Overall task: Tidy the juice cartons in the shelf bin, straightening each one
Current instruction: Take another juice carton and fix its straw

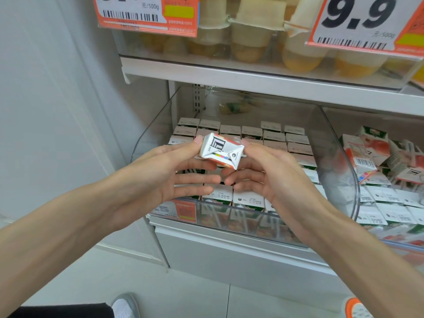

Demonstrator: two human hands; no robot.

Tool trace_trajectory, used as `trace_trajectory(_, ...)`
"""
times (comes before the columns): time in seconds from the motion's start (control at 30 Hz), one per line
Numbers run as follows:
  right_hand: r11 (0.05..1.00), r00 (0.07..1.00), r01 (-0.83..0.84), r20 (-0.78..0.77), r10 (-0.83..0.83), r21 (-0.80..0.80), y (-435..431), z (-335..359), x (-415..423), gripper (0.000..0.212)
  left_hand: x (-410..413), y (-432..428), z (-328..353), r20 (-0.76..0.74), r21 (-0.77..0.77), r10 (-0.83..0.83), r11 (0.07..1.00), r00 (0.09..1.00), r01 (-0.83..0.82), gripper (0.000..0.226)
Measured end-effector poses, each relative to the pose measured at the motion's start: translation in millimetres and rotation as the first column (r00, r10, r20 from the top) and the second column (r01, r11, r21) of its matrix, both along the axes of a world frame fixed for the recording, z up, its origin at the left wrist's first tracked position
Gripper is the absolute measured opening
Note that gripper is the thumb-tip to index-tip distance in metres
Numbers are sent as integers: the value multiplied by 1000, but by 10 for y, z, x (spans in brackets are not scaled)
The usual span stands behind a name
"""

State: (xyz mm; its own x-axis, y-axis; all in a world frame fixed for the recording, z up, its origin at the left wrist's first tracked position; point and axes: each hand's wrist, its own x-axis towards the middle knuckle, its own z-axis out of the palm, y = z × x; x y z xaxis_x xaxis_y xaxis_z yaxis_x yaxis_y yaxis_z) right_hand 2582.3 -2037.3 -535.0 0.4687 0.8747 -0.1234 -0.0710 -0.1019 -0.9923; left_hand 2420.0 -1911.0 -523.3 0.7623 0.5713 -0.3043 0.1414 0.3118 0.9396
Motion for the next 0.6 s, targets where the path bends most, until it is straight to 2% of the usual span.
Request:
trace_trajectory(0.1, 1000, 999, -15, 39, 15, 8, -14, -13, 25, 28, -18, 15, 21, 40, 12, -35, 999, 999, 35, 38)
trace_trajectory(0.17, 999, 992, -29, 126, 31, -15, -27, -31, 53, 47, -22, 34, 21, 64, 20, -22, 1000, 998, 20, 42)
trace_trajectory(0.23, 999, 986, -34, 165, 35, -14, -36, -37, 54, 56, -29, 38, 5, 53, 123, -63, 991, 997, 56, 40)
trace_trajectory(0.3, 999, 982, -48, 183, 44, 18, -39, -44, 34, 51, -49, 38, -21, 29, 252, -109, 963, 994, 99, 37)
trace_trajectory(0.4, 995, 968, -38, 250, 15, 89, -28, -73, 23, 47, -71, 48, -33, -2, 403, -81, 912, 997, 75, 40)
trace_trajectory(0.5, 990, 929, -32, 371, -22, 139, -13, -97, 44, 44, -55, 38, -53, 15, 577, -48, 816, 999, 31, 40)
trace_trajectory(0.6, 982, 906, -24, 420, -57, 185, -11, -112, 43, 43, -50, 40, -74, 65, 640, -39, 768, 997, -12, 35)
